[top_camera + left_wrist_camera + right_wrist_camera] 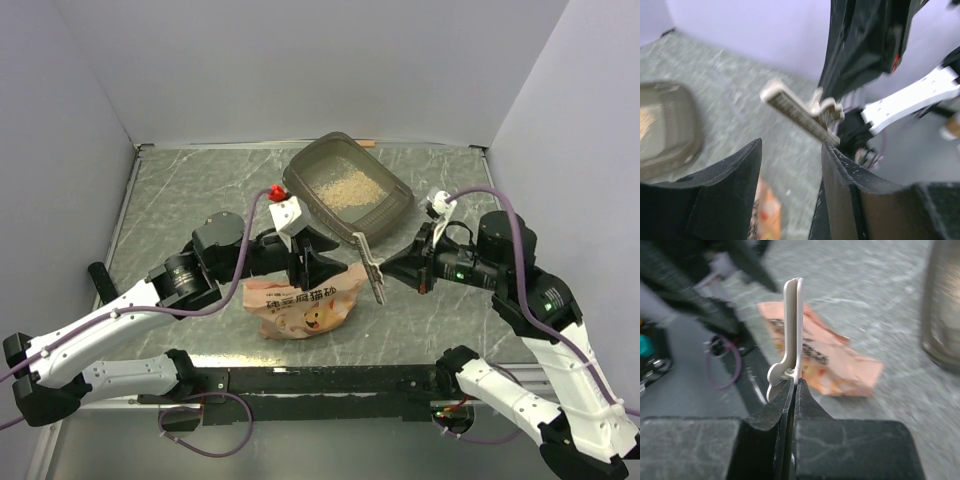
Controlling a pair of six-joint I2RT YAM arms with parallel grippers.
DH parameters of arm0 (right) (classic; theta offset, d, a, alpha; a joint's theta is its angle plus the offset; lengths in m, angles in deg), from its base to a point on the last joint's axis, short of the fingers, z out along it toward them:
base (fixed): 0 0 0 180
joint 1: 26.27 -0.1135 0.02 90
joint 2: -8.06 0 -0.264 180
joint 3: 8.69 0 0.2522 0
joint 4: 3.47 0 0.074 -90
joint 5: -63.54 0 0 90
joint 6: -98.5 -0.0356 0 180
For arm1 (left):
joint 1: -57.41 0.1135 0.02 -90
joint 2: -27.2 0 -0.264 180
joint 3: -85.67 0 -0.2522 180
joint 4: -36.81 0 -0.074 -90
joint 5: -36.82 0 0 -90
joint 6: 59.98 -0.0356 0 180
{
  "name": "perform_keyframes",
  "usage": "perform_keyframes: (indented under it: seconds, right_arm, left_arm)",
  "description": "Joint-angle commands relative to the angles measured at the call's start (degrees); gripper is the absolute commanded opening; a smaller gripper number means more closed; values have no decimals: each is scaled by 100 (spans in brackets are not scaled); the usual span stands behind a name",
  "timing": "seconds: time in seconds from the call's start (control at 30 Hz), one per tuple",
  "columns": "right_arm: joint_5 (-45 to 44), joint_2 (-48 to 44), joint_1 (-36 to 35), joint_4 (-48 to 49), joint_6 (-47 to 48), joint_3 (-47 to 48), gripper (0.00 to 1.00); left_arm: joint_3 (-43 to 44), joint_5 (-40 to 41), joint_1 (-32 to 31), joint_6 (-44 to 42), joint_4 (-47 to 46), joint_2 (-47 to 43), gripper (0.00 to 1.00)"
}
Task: Fill the litter box with clean litter
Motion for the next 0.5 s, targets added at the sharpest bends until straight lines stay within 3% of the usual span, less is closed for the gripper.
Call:
perform_keyframes:
  seconds: [0.0, 0.47]
  right_arm:
    - [1168, -217, -39, 577, -21, 138, 0]
    - [2048, -314, -39, 1580, -619, -214, 0]
  left_arm:
    - [33, -560, 8, 769, -1333, 37, 56]
    - [-617, -1211, 166, 1156, -2450, -69, 55]
